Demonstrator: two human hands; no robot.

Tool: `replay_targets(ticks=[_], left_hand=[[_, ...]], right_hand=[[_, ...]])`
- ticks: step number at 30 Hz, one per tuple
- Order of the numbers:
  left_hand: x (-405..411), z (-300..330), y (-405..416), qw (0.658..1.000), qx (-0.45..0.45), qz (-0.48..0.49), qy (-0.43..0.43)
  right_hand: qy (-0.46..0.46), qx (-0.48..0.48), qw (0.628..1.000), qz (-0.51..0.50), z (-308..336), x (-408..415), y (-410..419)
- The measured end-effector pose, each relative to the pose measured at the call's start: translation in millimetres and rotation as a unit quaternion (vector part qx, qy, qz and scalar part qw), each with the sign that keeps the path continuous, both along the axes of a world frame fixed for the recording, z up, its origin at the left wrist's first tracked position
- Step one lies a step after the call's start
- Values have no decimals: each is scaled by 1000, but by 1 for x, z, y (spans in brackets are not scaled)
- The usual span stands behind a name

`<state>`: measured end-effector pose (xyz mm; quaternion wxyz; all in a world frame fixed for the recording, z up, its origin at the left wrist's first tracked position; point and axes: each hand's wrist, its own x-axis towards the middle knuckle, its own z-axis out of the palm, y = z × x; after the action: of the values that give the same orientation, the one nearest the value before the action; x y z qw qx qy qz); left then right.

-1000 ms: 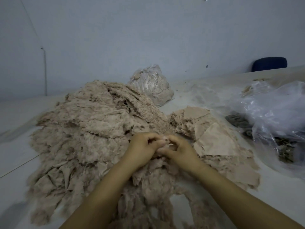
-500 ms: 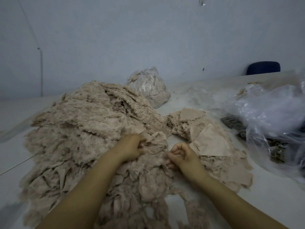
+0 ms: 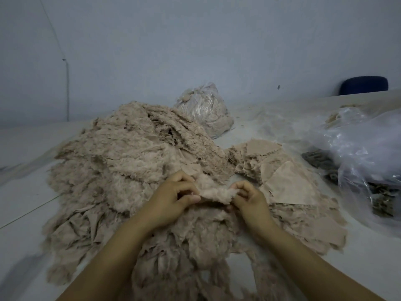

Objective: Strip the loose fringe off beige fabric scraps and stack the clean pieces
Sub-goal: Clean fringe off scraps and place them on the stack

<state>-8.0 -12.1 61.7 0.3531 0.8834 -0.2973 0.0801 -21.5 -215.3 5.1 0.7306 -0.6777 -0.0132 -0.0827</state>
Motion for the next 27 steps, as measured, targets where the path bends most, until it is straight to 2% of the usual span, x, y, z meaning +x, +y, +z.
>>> replay_targets(ticks=[2,4,7,8,9,11,12,14,16,19,20,21,23,24,27], left_hand=[[-7,8,1,999,21,-48,1],[-15,9,-4,991,79,-86,63],[-18,-3,-10,958,196,-125,167],[-18,-9,-12,951,216,-124,184],[-18,-14,-12,949,217,-120,195],[-19,-16,-12,955,169,-112,216],[-20,-14,-12,960,129,-110,221],[-19,-8,-11,973,43,-95,205],[-17,-4,-12,990,-26,-46,130],[-13,5,-13,992,-114,31,32],[-11,7,-11,996,-85,39,14],[-6,7,-7,999,-4,39,-4],[4,2,5,980,191,49,-24],[7,-2,11,967,243,72,-9],[11,-11,21,962,235,142,13]], right_hand=[[-34,-41,998,-17,-3,0,-1],[-27,-24,999,-9,-9,-3,-2],[55,79,994,42,-12,-10,-2],[81,90,991,51,-12,-12,0],[97,49,993,43,-14,-13,2],[74,-120,990,-23,-16,-15,5],[28,-192,978,-76,-14,-16,7],[-86,-267,951,-126,-9,-21,8],[-149,-294,941,-74,-5,-25,10],[-94,-313,944,58,-6,-28,20],[-91,-309,945,57,-8,-28,22],[-90,-287,953,44,-9,-27,22],[-84,-220,972,8,-14,-26,17],[-80,-182,980,-11,-14,-26,13],[-85,-76,993,-29,-14,-26,4]])
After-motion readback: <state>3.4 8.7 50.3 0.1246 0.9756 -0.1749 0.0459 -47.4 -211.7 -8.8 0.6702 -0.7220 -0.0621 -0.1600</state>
